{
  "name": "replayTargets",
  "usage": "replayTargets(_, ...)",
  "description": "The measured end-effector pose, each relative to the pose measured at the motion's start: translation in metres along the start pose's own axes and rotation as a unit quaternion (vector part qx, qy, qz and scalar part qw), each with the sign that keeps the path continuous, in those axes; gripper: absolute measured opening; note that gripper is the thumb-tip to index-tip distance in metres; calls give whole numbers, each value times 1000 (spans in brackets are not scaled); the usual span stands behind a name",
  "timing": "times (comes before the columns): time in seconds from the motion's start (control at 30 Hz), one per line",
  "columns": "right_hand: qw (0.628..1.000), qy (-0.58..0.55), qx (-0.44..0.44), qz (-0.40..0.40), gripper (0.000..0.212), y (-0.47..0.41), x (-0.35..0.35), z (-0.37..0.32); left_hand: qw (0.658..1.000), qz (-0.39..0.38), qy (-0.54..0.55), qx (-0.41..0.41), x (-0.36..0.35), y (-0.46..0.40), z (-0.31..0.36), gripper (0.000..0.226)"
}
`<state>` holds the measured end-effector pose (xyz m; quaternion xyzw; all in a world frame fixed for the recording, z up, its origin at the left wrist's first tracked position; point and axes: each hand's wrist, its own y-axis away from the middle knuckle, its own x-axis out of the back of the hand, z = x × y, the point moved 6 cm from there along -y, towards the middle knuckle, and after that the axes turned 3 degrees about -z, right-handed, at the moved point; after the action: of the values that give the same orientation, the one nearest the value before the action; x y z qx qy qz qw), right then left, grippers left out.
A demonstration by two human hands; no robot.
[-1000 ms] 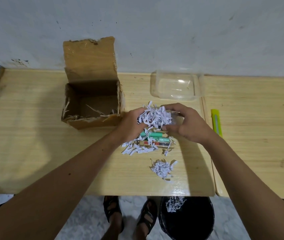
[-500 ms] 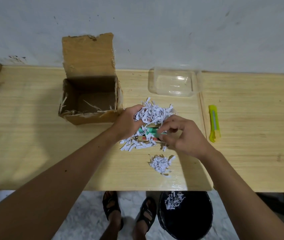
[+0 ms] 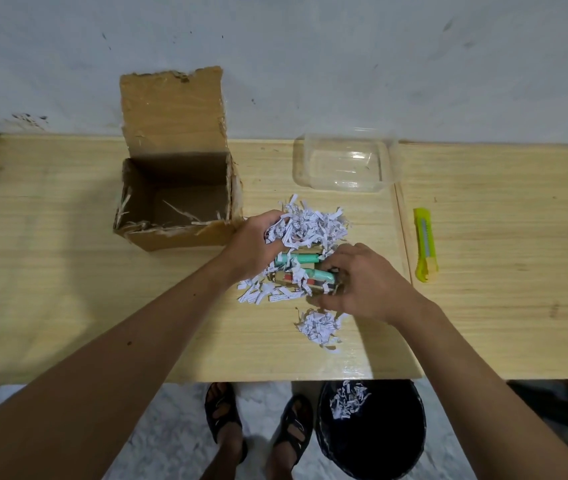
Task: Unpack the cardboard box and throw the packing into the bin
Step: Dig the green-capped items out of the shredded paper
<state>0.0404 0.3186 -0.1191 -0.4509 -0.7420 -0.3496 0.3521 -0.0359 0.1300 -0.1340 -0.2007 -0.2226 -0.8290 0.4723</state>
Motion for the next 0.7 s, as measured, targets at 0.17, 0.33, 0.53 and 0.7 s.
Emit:
replayTargets(0.17,997,-66,-34,15,56,-1,-4,-3,1000,0,6,8,0,-1,-6,48)
replayTargets(0.33,996,-83,-30,1,52,-4,-10,5,1000,-5,11,7,0,-1,-7,49)
replayTargets(0.53,998,-53,2,-23,51,-5,-18,0,1000,-10,19,-2,-1,-1,-7,45)
replayTargets(0.7,997,-75,16,24,51,1,-14,-8,1000,-10,28,2,0,-1,-7,46)
